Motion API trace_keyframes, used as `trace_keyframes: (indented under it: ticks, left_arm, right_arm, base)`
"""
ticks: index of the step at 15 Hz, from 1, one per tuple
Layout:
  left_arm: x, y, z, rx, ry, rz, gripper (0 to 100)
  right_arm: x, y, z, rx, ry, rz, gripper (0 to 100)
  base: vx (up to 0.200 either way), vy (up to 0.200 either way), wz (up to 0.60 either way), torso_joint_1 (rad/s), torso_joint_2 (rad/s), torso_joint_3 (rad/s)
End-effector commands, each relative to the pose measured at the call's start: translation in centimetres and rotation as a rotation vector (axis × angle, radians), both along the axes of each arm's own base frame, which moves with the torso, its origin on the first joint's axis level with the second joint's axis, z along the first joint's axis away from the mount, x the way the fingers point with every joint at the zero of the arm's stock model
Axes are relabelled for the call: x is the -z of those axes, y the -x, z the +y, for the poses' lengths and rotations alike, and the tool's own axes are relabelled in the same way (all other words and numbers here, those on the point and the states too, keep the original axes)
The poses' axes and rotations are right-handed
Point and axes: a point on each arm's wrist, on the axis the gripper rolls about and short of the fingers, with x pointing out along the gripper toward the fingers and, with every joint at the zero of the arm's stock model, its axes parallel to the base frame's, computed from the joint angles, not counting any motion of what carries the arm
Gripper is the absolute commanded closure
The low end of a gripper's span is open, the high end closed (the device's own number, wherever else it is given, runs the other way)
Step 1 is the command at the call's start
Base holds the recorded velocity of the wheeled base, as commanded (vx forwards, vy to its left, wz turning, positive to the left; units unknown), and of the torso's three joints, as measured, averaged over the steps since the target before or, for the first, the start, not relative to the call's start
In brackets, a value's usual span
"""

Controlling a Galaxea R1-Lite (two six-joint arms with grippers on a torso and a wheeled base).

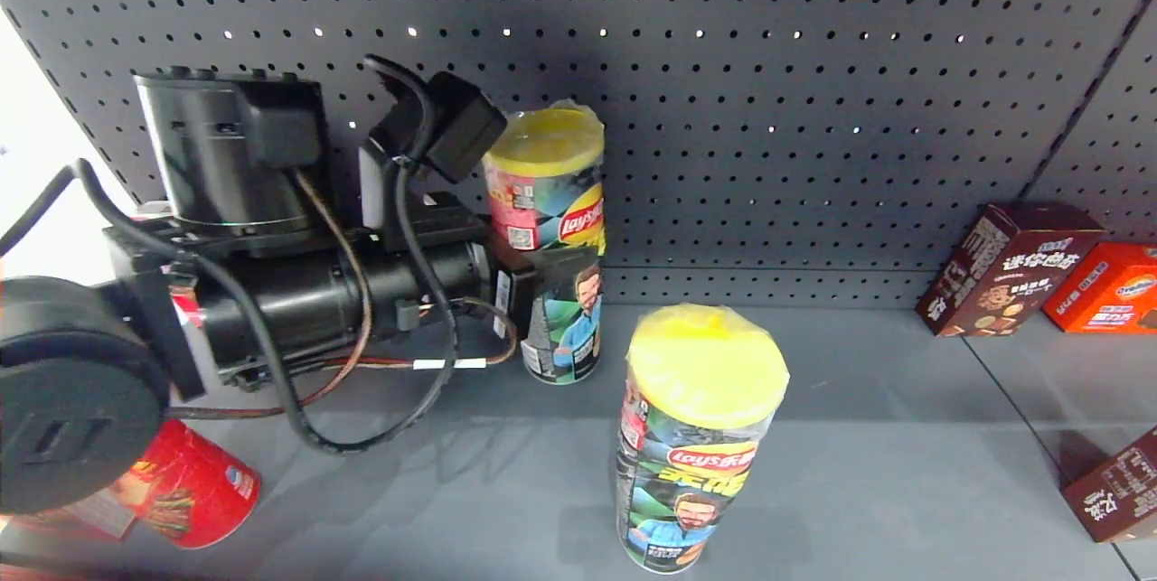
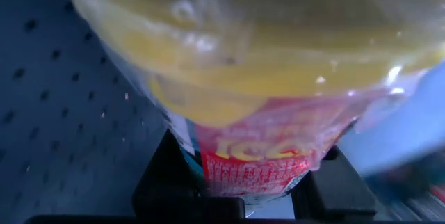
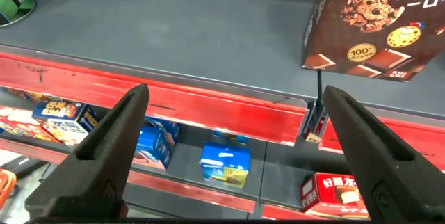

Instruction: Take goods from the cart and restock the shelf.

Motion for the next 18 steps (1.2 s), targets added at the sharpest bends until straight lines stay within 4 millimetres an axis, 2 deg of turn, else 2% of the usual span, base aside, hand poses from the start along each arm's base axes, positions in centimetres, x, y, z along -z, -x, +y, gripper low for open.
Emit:
trace_keyframes:
  ticks: [1, 7, 16, 17, 18]
  left_arm:
    - [2.1, -2.8, -1.8, 0.001, -0.032, 0.034, 100]
    - [3.5, -5.4, -3.8, 0.006, -0.029, 0.026, 100]
    - [4.8, -6.2, -4.5, 0.010, -0.040, 0.040, 100]
    - [4.5, -6.2, -4.6, 0.009, -0.035, 0.035, 0]
    - [4.5, -6.1, -4.6, 0.011, -0.035, 0.033, 0]
  right_arm:
    - [0.0, 0.0, 0.0, -0.001, 0.001, 0.004, 0]
    - [0.0, 0.0, 0.0, -0.001, 0.001, 0.004, 0]
    - [0.0, 0.0, 0.0, -0.001, 0.001, 0.004, 0]
    - [0.0, 0.0, 0.0, -0.001, 0.001, 0.003, 0]
    - [0.0, 0.0, 0.0, -0.001, 0.001, 0.004, 0]
  base:
    - [0.000, 0.000, 0.00, 0.000, 0.00, 0.000]
    - [0.000, 0.000, 0.00, 0.000, 0.00, 0.000]
    - [0.000, 0.000, 0.00, 0.000, 0.00, 0.000]
    - [0.000, 0.000, 0.00, 0.000, 0.00, 0.000]
    - [0.000, 0.000, 0.00, 0.000, 0.00, 0.000]
